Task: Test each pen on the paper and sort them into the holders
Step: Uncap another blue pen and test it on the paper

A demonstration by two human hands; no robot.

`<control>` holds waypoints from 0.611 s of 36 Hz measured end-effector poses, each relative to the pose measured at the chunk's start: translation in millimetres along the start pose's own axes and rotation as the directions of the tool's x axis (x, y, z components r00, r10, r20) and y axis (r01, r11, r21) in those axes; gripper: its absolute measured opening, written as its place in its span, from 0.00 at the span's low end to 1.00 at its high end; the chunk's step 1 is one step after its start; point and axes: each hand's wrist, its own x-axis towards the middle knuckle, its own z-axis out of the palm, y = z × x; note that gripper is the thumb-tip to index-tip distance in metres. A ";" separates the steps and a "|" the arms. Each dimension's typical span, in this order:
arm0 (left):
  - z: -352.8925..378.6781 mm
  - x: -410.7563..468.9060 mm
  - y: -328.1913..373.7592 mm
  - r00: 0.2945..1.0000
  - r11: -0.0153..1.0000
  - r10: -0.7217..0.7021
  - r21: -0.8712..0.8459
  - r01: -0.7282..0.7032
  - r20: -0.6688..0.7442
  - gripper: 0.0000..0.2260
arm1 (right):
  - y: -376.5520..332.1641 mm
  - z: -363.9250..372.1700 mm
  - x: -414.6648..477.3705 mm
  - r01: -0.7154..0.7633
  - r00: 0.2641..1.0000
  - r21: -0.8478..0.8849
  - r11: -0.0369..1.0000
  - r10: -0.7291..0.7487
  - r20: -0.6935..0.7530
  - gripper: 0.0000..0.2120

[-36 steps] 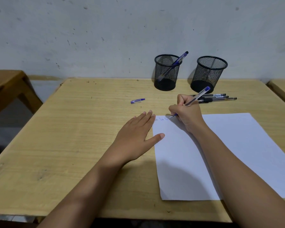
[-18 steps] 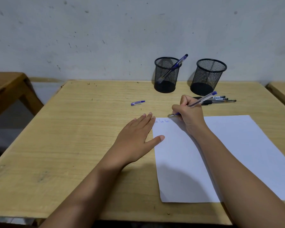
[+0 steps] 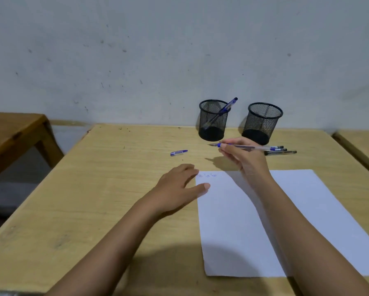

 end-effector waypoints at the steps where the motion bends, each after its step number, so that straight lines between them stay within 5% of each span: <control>1: -4.1 1.9 0.5 0.999 0.996 -0.005 -0.093 0.002 -0.041 0.23 | -3.4 -1.1 -0.4 0.001 1.000 -0.012 1.000 -0.001 0.006 0.05; 3: -14.6 7.0 1.5 0.987 0.970 -0.040 -0.244 0.001 -0.159 0.17 | -9.3 -3.7 -1.0 0.008 1.000 -0.046 0.999 -0.007 0.018 0.05; 6: -30.7 19.8 -4.8 0.946 0.983 -0.068 -0.185 0.009 -0.316 0.15 | -16.6 -7.0 -2.4 0.023 0.998 -0.112 0.993 -0.017 0.053 0.07; 14: -24.8 43.6 -32.6 0.962 0.995 -0.060 0.061 0.079 -0.266 0.16 | -25.0 -10.5 -7.4 0.052 0.995 -0.232 0.971 -0.032 0.090 0.09; 22: -19.7 42.7 -26.4 0.942 0.998 0.056 -0.012 -0.063 -0.332 0.08 | -25.7 -9.2 -14.0 0.035 0.995 -0.214 0.976 -0.014 0.096 0.08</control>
